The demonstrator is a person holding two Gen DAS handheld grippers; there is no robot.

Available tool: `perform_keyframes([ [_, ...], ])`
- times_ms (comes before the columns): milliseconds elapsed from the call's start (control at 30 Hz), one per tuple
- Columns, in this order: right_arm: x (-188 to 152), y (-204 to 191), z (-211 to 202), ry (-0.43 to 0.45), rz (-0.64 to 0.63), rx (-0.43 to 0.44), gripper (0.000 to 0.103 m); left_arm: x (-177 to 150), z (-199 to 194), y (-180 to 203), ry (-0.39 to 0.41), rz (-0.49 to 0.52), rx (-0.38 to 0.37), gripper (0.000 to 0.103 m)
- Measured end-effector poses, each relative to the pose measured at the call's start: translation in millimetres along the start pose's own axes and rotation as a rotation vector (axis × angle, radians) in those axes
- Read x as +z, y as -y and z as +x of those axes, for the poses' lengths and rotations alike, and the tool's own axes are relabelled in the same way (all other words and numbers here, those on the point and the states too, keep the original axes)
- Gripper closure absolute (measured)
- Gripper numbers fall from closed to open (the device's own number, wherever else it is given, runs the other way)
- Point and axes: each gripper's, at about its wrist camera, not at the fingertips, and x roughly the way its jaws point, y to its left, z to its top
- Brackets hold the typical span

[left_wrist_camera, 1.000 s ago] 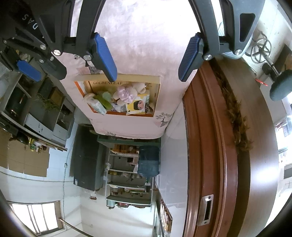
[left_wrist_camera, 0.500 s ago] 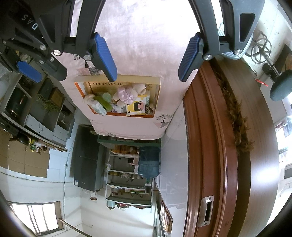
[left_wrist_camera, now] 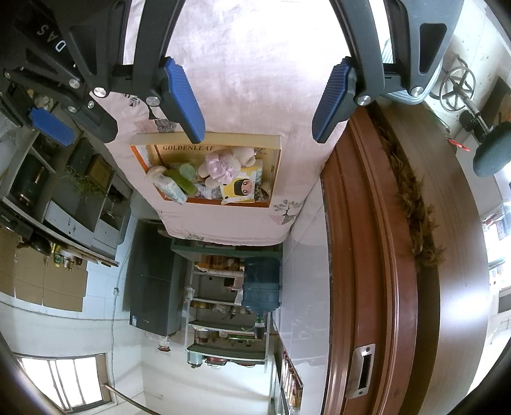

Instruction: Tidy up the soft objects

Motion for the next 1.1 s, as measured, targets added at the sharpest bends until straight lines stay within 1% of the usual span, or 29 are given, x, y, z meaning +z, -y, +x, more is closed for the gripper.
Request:
perform_keyframes([
  [1100, 0.0, -0.1, -0.1, -0.002, 0.003, 0.000, 0.030, -7.5, 2.5, -0.6, -0.009, -0.001, -0.002, 0.034],
])
